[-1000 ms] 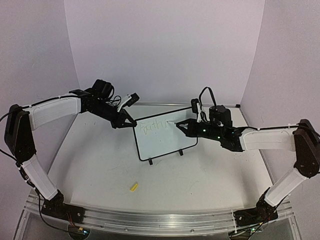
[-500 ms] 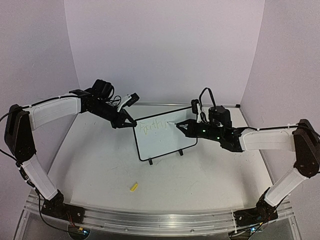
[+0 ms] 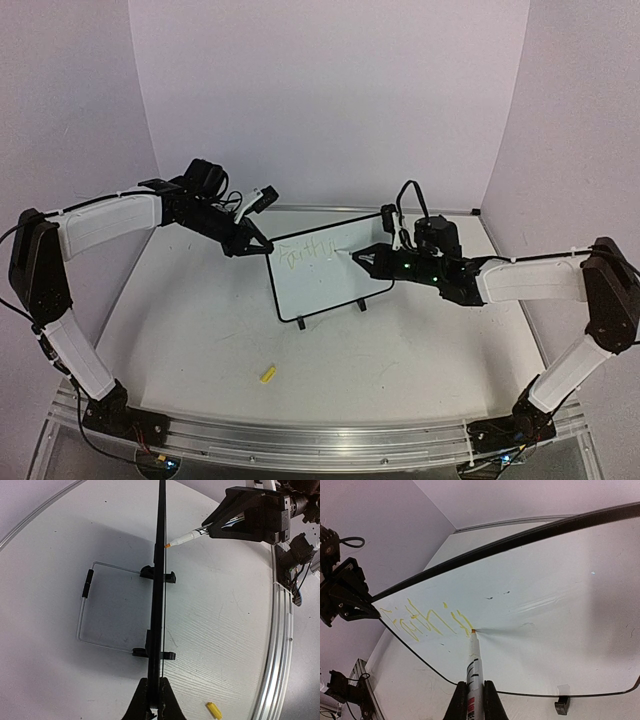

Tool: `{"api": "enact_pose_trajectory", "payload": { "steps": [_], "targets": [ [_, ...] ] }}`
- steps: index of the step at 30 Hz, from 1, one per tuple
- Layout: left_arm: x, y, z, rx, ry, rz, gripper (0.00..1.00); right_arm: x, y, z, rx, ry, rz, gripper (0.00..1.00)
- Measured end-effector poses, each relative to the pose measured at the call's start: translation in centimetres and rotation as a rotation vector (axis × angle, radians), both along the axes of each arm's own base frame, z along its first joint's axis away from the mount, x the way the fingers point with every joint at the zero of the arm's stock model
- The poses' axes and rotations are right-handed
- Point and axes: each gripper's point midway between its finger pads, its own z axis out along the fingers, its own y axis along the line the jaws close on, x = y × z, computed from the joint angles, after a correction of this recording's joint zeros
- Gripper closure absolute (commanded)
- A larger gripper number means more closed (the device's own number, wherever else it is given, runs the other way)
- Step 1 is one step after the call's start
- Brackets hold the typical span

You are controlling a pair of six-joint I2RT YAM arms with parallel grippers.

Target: Write a sentence on the whiteboard

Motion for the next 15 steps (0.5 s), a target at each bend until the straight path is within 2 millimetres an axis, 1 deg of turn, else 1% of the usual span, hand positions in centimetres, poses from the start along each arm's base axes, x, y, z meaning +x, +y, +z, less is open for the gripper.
{"api": "enact_pose_trajectory", "payload": {
  "steps": [15],
  "targets": [
    [0.0, 0.0, 0.0, 0.0, 0.0, 0.001, 1.0, 0.11, 0.13, 0.47, 0.028, 0.004, -0.008, 1.0]
  ]
}}
